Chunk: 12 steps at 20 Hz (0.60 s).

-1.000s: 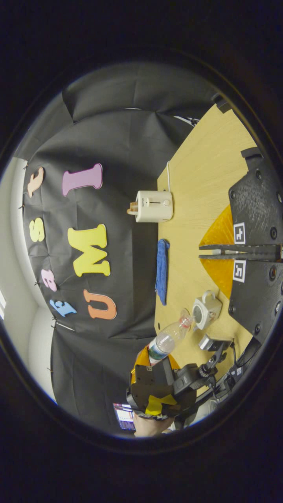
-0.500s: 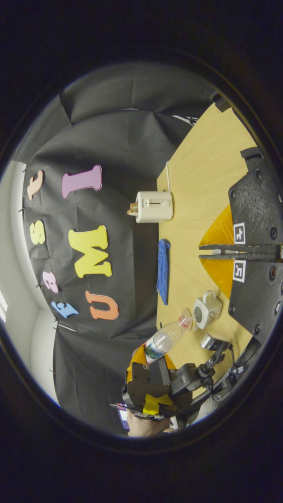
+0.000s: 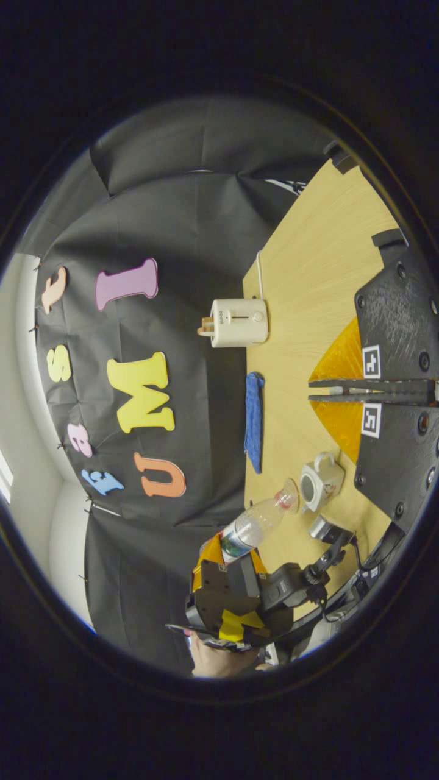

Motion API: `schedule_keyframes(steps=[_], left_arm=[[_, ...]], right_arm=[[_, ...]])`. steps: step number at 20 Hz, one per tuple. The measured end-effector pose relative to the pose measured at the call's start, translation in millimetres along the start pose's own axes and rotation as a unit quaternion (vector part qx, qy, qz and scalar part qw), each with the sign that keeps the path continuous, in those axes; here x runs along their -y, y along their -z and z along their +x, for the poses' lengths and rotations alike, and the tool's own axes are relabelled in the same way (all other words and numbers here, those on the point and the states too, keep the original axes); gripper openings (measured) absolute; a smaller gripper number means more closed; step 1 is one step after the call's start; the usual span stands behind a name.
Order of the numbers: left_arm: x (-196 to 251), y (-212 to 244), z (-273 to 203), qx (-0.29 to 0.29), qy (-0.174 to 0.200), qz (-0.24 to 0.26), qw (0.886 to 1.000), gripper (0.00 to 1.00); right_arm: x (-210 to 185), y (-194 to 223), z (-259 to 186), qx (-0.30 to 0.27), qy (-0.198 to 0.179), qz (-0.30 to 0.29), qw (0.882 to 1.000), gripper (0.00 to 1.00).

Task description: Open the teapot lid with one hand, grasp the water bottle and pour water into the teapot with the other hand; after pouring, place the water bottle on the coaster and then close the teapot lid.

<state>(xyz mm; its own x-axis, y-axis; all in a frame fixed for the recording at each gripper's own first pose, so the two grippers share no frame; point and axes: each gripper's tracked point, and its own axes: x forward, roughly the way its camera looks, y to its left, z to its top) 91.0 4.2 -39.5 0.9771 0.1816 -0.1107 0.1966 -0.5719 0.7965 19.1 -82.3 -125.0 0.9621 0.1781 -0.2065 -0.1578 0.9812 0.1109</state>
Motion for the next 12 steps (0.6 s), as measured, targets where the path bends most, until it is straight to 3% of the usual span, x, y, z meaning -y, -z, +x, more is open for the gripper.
schedule_keyframes(steps=[6, 12], left_arm=[[1, -1, 2, 0.005, 0.002, -0.011, 1.000, 0.75], [18, -2, 7, 0.018, 0.015, -0.090, 0.996, 0.74]], right_arm=[[2, 1, -1, -0.001, 0.005, -0.002, 1.000, 0.00], [-4, -4, -1, -0.002, 0.012, -0.011, 1.000, 0.00]])
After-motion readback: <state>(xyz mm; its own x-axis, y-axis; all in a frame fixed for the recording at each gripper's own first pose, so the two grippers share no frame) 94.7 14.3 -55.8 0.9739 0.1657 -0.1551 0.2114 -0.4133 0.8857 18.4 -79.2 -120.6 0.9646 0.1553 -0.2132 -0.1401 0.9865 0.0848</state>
